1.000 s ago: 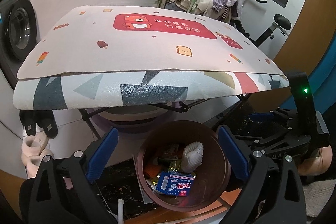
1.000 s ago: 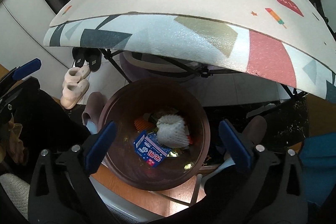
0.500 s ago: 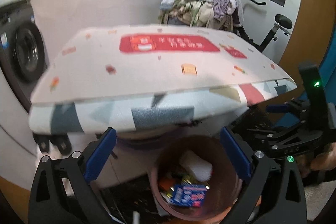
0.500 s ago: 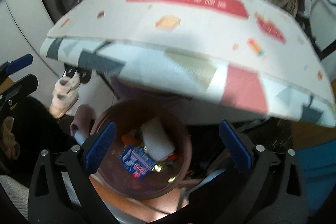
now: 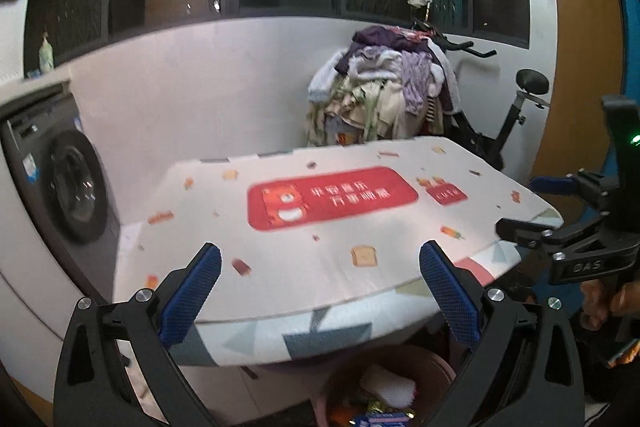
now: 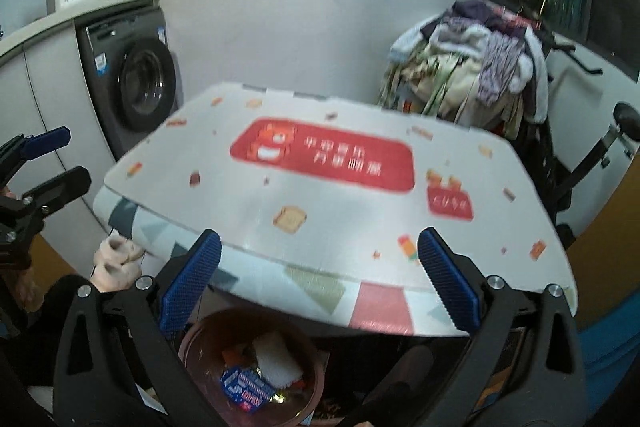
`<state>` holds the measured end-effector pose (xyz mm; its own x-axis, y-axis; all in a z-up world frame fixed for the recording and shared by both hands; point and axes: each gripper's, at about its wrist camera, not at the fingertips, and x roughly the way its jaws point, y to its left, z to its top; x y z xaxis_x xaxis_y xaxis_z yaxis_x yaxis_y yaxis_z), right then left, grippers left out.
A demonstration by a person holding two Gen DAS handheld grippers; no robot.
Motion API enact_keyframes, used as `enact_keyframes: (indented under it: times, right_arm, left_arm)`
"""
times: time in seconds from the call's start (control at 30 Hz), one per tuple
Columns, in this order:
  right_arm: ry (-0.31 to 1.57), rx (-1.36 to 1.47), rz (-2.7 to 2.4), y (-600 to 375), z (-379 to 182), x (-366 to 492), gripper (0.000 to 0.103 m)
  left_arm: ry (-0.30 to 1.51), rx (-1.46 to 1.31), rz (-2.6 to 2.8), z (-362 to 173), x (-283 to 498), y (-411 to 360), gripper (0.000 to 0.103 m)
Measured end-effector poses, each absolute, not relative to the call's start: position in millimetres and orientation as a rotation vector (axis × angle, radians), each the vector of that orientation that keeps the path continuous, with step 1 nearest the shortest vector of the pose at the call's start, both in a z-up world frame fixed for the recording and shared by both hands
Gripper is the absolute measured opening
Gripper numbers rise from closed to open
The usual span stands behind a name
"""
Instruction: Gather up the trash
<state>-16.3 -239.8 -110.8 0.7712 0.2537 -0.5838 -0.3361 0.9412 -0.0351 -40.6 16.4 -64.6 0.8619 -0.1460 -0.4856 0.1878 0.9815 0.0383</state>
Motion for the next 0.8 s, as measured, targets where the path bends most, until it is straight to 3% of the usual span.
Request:
enact_keyframes:
  times: [0.8]
  right_arm:
    - [0.531,-0.085,0.333,-246.8,-69.5,-35.1,0.097]
  left_arm:
    - [0.444,0.090,-0.085,-32.5,-49.5,18.0,0.097]
